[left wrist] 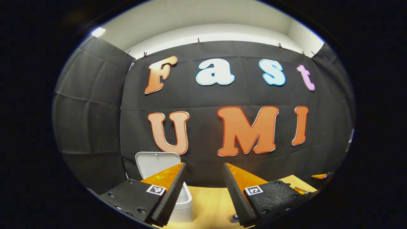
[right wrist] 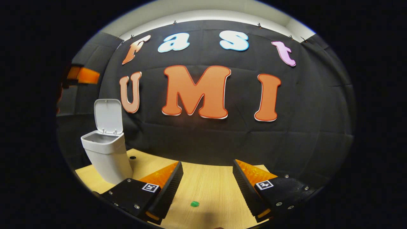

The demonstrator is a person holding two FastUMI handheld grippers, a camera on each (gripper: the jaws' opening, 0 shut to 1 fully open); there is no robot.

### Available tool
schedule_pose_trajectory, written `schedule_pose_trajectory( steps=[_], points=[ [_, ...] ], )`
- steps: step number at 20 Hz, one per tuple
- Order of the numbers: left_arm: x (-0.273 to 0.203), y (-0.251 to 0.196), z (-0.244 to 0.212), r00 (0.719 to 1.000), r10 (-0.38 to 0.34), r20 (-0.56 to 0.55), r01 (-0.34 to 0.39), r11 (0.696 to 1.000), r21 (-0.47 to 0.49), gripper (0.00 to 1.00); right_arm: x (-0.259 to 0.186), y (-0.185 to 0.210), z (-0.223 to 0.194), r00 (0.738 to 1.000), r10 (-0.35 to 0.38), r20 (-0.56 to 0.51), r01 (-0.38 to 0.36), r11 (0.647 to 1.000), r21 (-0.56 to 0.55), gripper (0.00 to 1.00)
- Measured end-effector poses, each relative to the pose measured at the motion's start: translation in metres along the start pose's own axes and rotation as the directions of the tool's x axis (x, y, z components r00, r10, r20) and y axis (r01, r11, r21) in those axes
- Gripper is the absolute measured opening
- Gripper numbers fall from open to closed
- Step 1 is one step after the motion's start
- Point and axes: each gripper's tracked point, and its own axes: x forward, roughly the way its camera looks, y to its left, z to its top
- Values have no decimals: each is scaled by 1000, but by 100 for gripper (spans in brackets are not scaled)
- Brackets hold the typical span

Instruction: Press the lid of the desktop garbage bin to open it, pick up the crumpled paper on the desktop and throw it into the bin, then pick up the pop can on the desktop and drop it into the bin, and finally close the garbage bin lid.

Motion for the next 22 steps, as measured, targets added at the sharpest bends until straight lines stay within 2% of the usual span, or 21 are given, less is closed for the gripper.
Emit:
schedule_pose_trajectory(
  steps=[2, 5, 9, 13, 19, 21, 22],
  points=[
    [-7, -8, 12, 998, -8, 65, 8, 1000, 2, 83, 10, 4, -27, 999, 13, -43, -12, 999, 30, 94],
    [-17, -11, 24, 990, -13, 141, 17, 1000, -25, 96, 31, 8, -77, 992, 9, -125, -4, 999, 45, 94],
    [-18, -8, 13, 993, -5, 114, 3, 1000, 19, 96, 54, 16, -144, 976, 19, -215, -12, 999, 35, 94],
    [-22, -1, 13, 993, 15, 114, -22, 998, 62, 96, 78, 30, -202, 946, 44, -322, -37, 999, 29, 95],
    [-27, 16, 6, 994, 50, 98, -62, 991, 122, 96, 104, 45, -256, 919, 36, -393, -36, 999, 7, 96],
    [-28, 23, 4, 994, 59, 91, -71, 989, 132, 97, 109, 47, -268, 907, 33, -420, -30, 999, 12, 93],
    [-28, 25, 4, 994, 64, 89, -75, 988, 134, 97, 110, 48, -274, 901, 32, -433, -26, 999, 19, 88]
  ],
)
